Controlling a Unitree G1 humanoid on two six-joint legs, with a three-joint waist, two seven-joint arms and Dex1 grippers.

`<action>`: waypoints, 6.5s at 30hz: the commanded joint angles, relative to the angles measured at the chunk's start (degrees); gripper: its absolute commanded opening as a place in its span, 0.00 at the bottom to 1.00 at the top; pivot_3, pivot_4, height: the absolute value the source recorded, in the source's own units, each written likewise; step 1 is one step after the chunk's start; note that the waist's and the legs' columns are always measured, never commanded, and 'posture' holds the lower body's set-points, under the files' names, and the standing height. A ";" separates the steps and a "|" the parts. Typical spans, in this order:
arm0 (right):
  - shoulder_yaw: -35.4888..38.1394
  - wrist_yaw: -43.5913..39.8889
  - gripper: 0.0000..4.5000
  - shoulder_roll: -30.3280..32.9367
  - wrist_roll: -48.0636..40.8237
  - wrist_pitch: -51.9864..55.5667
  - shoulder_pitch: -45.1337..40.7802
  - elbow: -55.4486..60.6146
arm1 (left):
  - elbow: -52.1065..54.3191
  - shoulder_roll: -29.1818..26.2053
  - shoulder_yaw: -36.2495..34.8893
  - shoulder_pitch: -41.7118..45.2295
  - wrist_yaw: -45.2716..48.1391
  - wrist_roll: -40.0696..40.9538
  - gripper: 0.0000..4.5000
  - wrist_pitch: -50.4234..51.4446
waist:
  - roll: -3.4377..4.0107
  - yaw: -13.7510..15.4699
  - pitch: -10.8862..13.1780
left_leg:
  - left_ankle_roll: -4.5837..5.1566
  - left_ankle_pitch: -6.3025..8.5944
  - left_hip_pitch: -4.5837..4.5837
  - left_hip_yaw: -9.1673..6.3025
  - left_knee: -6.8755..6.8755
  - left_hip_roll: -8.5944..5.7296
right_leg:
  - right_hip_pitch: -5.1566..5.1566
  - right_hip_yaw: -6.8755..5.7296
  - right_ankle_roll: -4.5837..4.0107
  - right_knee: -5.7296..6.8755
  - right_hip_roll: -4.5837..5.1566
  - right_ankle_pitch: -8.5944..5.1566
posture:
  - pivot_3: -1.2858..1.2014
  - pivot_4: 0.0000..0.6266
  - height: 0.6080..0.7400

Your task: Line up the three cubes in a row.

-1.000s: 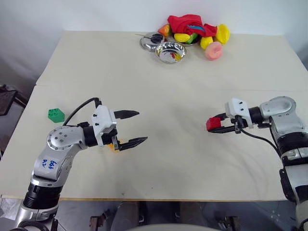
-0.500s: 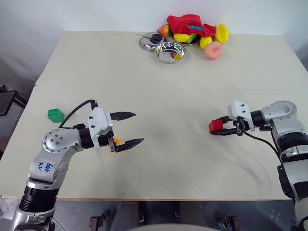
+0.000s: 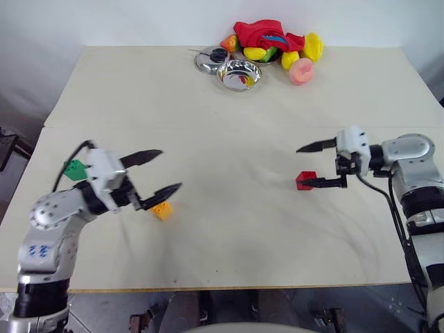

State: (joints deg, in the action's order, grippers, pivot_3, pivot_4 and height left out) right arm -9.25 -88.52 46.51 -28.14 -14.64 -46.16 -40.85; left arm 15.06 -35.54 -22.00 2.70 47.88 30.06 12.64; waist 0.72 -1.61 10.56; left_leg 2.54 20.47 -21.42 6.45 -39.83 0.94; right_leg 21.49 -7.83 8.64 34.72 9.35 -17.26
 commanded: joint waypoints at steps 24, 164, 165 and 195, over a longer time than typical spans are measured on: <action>17.59 12.95 0.99 -8.31 -8.78 14.41 32.93 46.09 | -15.92 10.55 -22.16 -15.90 -17.90 -0.45 1.00 -11.38 | -0.53 2.46 -0.10 | 0.10 0.33 0.08 0.06 -0.11 -0.06 | 0.03 0.07 -0.11 -0.09 0.25 0.00 | 0.52 0.24 1.00; 14.74 10.32 1.00 -11.81 -3.42 8.29 41.45 46.54 | 3.96 7.76 3.71 -16.06 -1.41 -4.24 0.98 -0.80 | -0.73 1.31 -0.01 | 0.24 0.31 0.05 0.15 -0.07 -0.16 | -0.01 0.08 -0.01 -0.08 0.12 0.20 | 0.52 0.24 1.00; 14.88 10.65 1.00 -11.86 -3.33 8.13 41.99 46.87 | 5.14 8.72 4.83 -16.21 -2.92 -4.30 0.98 0.07 | -0.73 1.33 -0.01 | 0.24 0.31 0.04 0.16 -0.07 -0.16 | -0.01 0.08 -0.01 -0.09 0.11 0.20 | 0.52 0.24 1.00; 28.92 16.82 1.00 -6.87 -4.48 6.62 57.02 48.94 | -38.38 4.93 28.93 30.25 23.66 -16.94 0.33 -22.02 | -0.52 2.99 -0.09 | 0.33 0.22 0.09 0.31 -0.18 -0.26 | 0.01 0.12 -0.01 0.04 0.13 0.22 | 0.52 0.24 1.00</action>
State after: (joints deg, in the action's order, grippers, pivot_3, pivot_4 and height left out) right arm 17.41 -71.77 38.79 -31.16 -7.58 9.92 6.72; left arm -17.74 -31.30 5.77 29.65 66.48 13.54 -6.27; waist 0.20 1.39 10.47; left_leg 2.86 20.70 -21.36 6.77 -39.98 0.69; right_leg 21.51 -7.72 8.64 34.72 9.44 -17.04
